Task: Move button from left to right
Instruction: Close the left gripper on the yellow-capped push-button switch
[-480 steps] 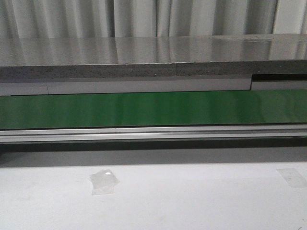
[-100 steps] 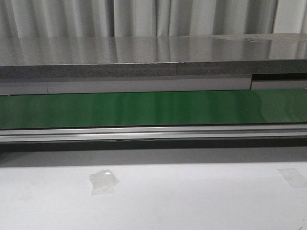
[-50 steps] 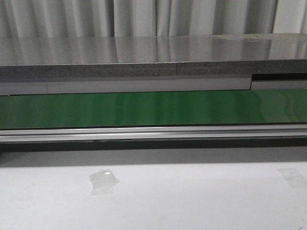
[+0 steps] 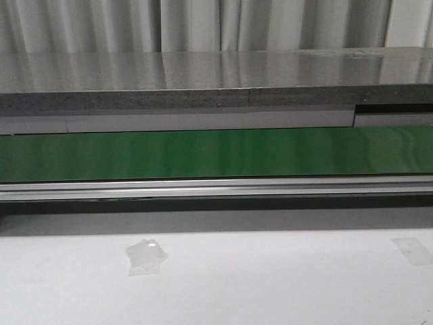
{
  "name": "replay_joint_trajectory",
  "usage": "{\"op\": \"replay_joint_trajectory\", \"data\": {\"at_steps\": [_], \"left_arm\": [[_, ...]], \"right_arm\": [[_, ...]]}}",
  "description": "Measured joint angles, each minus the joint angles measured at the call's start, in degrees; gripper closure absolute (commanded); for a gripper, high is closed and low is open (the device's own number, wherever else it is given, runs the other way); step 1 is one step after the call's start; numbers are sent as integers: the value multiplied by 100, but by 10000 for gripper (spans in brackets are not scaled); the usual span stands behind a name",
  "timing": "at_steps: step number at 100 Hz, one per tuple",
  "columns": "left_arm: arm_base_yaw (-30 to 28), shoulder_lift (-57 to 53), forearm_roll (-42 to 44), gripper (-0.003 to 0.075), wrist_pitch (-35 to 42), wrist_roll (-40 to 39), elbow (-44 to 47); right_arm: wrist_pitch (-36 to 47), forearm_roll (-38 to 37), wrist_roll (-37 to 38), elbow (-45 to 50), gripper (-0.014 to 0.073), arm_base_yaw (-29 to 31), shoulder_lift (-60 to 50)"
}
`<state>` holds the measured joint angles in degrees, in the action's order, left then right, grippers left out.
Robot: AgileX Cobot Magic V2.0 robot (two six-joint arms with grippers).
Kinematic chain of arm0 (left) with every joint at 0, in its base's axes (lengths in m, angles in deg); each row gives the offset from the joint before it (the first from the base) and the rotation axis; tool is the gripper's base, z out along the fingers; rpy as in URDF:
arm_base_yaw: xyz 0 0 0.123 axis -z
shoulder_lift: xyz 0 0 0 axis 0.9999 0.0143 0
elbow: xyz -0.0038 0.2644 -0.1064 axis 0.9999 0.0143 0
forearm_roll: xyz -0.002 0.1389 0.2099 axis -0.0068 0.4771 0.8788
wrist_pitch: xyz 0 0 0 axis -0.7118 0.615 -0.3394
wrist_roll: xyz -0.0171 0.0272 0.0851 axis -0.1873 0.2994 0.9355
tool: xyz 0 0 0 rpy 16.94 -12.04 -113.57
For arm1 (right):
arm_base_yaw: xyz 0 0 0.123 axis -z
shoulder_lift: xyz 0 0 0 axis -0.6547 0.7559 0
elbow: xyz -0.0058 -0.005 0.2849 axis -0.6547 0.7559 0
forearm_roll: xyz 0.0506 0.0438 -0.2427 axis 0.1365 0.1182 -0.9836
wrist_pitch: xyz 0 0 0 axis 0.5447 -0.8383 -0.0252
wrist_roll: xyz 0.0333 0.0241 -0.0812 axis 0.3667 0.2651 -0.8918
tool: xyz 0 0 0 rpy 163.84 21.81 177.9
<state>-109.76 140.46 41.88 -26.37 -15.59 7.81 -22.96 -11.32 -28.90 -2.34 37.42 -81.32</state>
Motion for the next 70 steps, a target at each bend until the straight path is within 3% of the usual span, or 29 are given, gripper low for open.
{"op": "replay_joint_trajectory", "data": {"at_steps": [63, 70], "left_arm": [[0, 453, -78, 155, 106, 9, -9], [0, 477, -100, 185, 106, 9, -21]], "right_arm": [[0, 0, 0, 0, 662, 0, 0], [0, 0, 0, 0, 662, 0, 0]]}}
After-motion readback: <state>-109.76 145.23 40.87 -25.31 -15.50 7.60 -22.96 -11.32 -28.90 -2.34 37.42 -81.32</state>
